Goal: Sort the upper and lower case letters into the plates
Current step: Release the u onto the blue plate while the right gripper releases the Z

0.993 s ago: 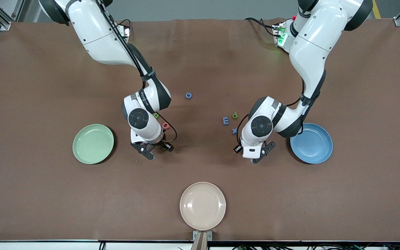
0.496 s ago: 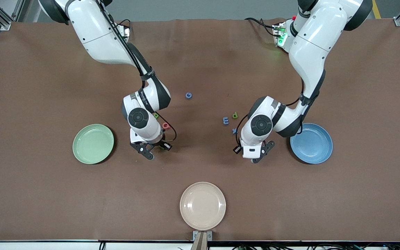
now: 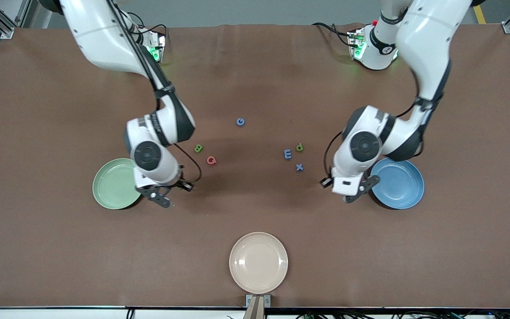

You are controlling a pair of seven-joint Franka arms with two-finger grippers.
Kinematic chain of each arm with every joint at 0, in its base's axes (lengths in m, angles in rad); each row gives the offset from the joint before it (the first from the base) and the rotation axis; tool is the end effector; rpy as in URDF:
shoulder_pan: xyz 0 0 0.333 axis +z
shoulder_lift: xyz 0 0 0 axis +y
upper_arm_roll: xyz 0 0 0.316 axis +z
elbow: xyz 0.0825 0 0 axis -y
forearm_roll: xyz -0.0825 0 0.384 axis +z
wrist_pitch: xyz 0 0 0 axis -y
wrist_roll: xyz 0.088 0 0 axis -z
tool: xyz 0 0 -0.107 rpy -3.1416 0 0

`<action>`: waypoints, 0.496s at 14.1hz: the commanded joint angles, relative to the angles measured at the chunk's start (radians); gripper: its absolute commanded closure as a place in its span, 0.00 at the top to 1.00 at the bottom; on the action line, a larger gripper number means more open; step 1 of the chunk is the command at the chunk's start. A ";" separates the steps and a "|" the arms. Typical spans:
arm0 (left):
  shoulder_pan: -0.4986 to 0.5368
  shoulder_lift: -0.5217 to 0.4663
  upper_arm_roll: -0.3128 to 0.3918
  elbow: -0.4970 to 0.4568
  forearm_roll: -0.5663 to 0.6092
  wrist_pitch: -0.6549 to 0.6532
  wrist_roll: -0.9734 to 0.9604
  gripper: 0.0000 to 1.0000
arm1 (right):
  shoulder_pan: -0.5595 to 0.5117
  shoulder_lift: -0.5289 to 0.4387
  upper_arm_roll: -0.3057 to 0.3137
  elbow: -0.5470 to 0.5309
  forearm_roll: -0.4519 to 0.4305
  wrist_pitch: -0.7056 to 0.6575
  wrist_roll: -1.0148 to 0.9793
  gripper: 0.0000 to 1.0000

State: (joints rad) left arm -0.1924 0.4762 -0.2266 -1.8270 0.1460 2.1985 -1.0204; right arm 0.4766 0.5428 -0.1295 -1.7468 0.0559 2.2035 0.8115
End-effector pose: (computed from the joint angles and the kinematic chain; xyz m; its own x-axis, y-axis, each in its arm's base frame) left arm 0.5868 -0.2456 0.2717 0.8613 0.5064 -0.0411 0.5024 -0.8609 -0.0797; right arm 0.6137 0.2316 0.2585 0.8840 -0.4659 -0.0377 -0.4624 -0.8835 0.0753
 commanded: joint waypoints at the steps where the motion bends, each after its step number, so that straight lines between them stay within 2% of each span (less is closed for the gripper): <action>1: 0.094 -0.134 -0.005 -0.187 0.014 0.007 0.228 0.08 | -0.122 -0.176 0.019 -0.218 -0.013 0.040 -0.199 0.00; 4: 0.204 -0.171 -0.003 -0.270 0.015 0.023 0.484 0.08 | -0.251 -0.274 0.021 -0.385 -0.011 0.131 -0.432 0.00; 7: 0.295 -0.163 -0.003 -0.307 0.087 0.070 0.588 0.08 | -0.286 -0.284 0.021 -0.454 -0.011 0.192 -0.485 0.01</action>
State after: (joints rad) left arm 0.0563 0.3377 -0.2213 -2.0837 0.1729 2.2274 -0.4806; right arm 0.2034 0.3060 -0.1326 -2.1140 0.0555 2.3409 0.3399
